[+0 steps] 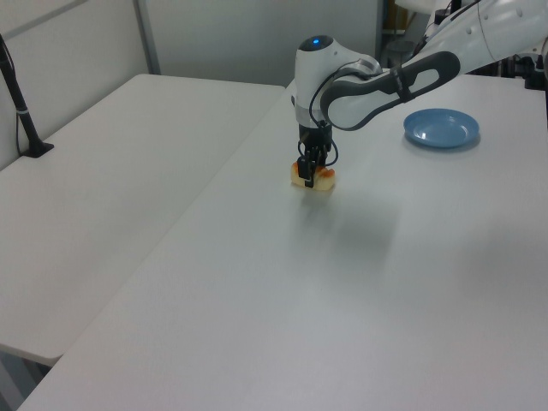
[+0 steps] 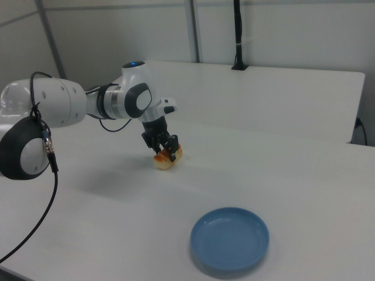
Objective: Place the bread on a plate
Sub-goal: 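Close the gripper on the bread roll and lift it, then carry the held bread roll over the blue plate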
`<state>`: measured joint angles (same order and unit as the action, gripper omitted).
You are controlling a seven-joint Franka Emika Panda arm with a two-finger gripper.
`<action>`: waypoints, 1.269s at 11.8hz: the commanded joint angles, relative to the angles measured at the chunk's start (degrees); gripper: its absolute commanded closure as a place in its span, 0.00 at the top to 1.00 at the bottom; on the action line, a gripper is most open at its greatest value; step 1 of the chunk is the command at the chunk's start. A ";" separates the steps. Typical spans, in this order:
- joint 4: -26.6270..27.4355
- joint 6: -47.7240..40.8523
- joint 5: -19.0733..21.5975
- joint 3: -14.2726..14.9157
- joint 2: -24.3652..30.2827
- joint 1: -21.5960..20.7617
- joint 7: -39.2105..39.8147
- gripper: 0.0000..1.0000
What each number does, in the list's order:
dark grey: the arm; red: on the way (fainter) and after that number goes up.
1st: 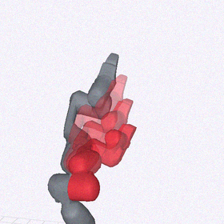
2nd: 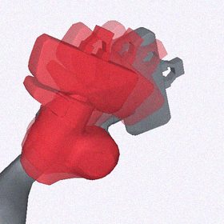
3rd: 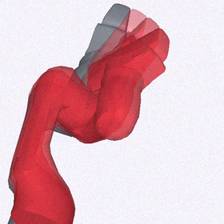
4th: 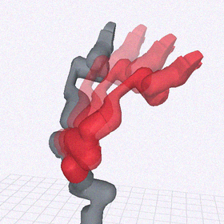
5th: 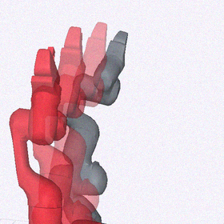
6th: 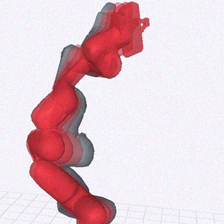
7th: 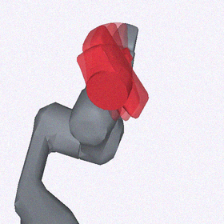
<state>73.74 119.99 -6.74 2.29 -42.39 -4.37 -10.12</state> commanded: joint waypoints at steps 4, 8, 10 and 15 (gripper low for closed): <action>0.97 0.25 -1.25 -0.36 2.99 -0.38 -4.73 0.41; 10.17 -0.63 -0.90 -0.45 16.42 2.95 -3.24 0.41; 13.35 -4.12 -0.64 -0.45 23.02 5.41 0.26 0.42; 19.50 -9.42 4.99 -0.45 34.99 14.11 13.63 0.42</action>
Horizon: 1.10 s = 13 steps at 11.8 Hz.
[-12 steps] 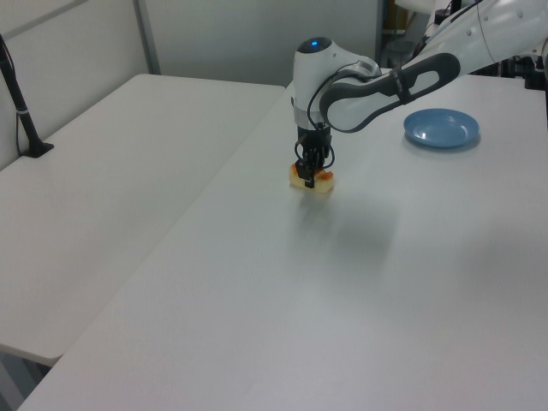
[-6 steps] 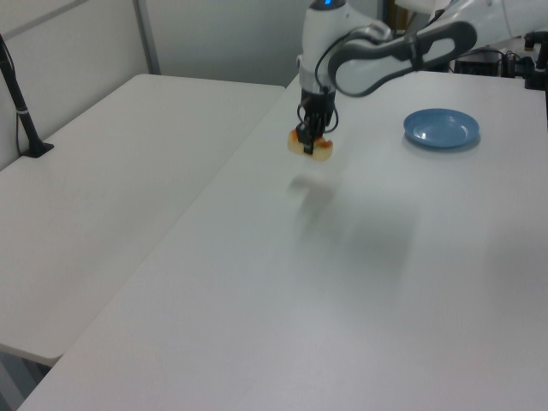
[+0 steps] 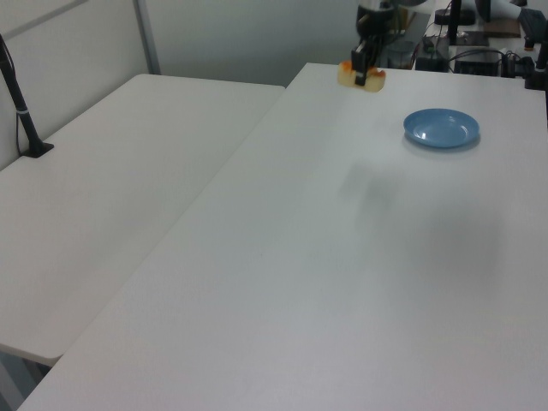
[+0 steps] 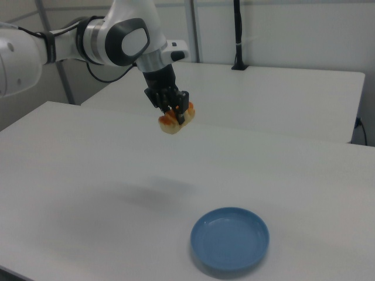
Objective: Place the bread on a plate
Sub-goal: 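Carry the held bread roll over the blue plate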
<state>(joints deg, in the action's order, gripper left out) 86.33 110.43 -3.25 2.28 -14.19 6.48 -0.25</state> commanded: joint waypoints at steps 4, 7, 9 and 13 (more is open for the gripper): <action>11.91 1.01 1.67 -0.44 9.69 11.51 14.36 0.42; 16.05 4.17 2.81 -0.44 9.79 17.59 20.11 0.42; 21.84 10.83 2.81 -0.26 9.88 19.27 20.65 0.41; 31.25 24.38 2.72 0.18 8.83 20.86 20.65 0.39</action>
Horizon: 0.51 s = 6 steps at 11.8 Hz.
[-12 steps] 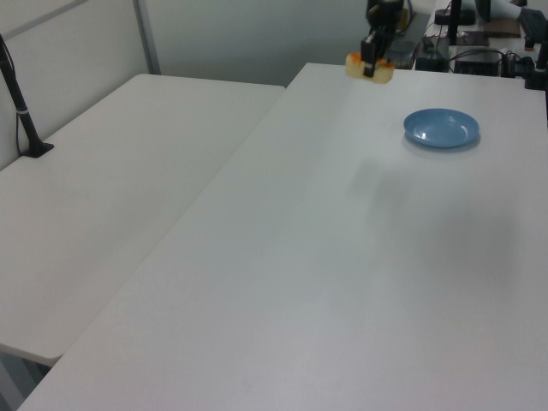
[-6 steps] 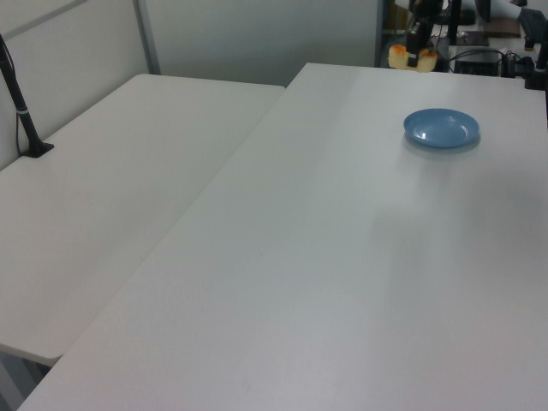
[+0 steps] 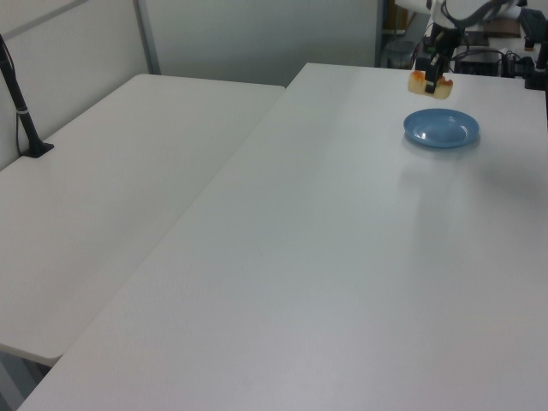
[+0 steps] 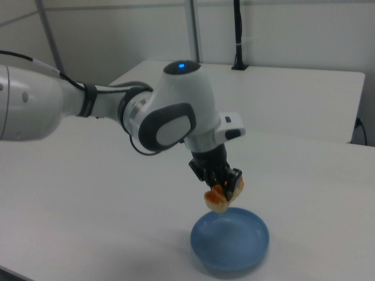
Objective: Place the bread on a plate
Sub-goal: 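Lower the bread roll onto the plate and open the gripper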
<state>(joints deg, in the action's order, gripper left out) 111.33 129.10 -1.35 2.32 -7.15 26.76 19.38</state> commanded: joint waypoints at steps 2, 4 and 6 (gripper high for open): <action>7.49 6.26 0.65 0.32 0.22 1.45 2.14 0.39; 7.67 6.78 0.65 0.32 -1.28 1.80 2.15 0.39; 7.76 8.27 0.65 0.32 -2.42 2.42 2.15 0.38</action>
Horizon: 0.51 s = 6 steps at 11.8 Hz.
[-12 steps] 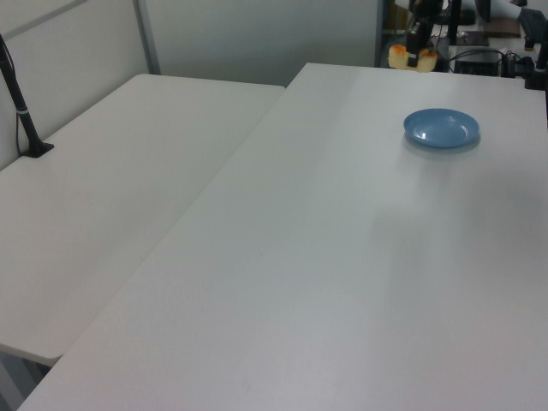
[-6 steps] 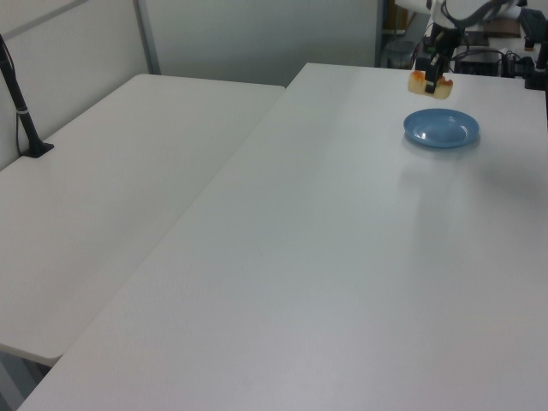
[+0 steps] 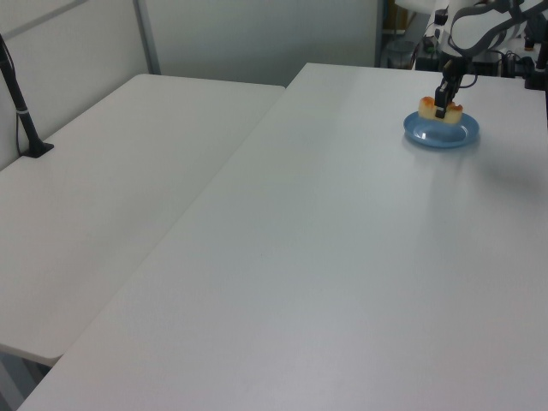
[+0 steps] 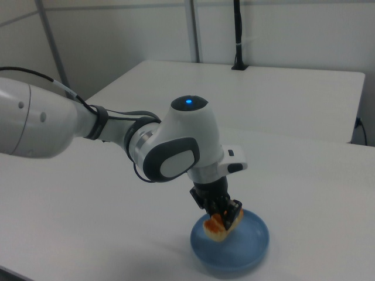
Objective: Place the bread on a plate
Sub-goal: 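Lower the bread roll onto the plate and open the gripper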
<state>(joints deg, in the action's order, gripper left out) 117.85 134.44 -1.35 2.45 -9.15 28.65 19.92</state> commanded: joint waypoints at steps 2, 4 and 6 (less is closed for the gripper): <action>1.15 4.07 0.74 0.19 -2.26 0.79 1.61 0.38; 0.89 4.34 0.74 0.19 -2.27 0.80 0.91 0.77; 0.89 4.43 0.74 0.28 -2.27 0.80 0.65 0.93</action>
<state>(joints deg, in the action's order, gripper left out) 117.91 137.71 -1.35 2.46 -12.31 29.30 19.95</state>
